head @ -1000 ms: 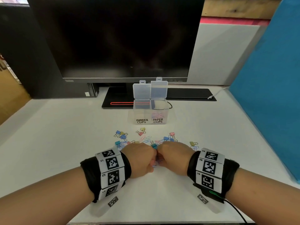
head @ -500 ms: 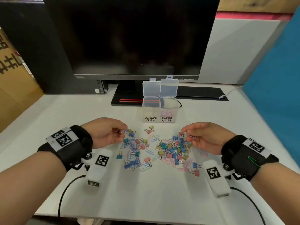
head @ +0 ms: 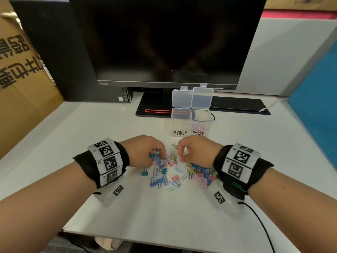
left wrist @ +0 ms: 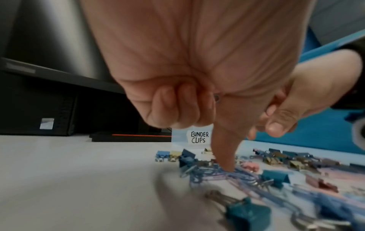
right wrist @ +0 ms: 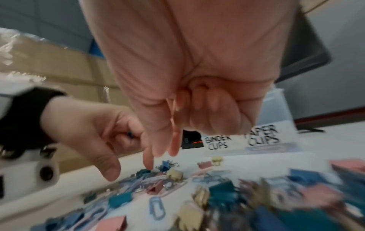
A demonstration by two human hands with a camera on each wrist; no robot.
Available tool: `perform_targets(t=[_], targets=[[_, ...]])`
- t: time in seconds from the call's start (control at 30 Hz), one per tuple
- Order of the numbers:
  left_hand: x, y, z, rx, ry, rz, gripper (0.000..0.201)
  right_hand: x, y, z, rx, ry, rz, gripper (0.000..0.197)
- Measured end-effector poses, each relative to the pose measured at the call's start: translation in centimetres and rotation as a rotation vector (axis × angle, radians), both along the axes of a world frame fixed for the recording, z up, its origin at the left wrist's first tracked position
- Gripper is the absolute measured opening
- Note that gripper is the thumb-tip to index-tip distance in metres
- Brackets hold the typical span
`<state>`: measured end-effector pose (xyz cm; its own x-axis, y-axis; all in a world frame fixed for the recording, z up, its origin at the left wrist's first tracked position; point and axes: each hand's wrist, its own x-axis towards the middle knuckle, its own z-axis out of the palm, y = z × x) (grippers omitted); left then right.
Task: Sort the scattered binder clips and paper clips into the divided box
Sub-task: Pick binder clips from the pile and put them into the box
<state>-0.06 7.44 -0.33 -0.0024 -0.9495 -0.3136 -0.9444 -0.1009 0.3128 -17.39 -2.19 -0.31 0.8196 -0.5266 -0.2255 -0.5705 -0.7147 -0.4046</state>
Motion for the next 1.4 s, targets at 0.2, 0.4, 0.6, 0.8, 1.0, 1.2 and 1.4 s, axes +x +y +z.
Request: perform_targets(t=[0.2,0.4,0.6,0.8,1.0,1.2,1.4], targets=[[-0.1,-0.5,-0.7,-0.016,-0.083,-0.058,0.029,3.2,0.9,-0.4,-0.102,0.058,0.083,0.02],[0.2,-0.4,-1.7,-0.05,-0.12,-0.081,0.022,4.6,1.4,-1.2,-0.134,0.124,0.094,0.013],[-0.7,-0.3,-1.8,0.014,-0.196,-0.1,0.02,5.4,1.4,-1.6,-0.2,0.227,0.121,0.014],[-1.5,-1.0,-1.9,0.15,-0.274,-0.127,0.005,5.2,1.5,-1.9,-0.199,0.273,0.136,0.016],[-0.9,-0.8,-0.9,0.162,-0.136,-0.053,0.017,3.4,0.7,-1.5,-0.056,0.226,-0.002,0.023],[0.3,-0.9,-0.7,0.156,0.987,0.592,0.025,0.2,-1.5,-1.3,0.45,-0.065,-0.265,0.021],[0.0,-2.1,-1.6,0.111,1.189,0.679,0.035,-1.4,-2.4,-1.3,0.884,-0.446,-0.571,0.02]])
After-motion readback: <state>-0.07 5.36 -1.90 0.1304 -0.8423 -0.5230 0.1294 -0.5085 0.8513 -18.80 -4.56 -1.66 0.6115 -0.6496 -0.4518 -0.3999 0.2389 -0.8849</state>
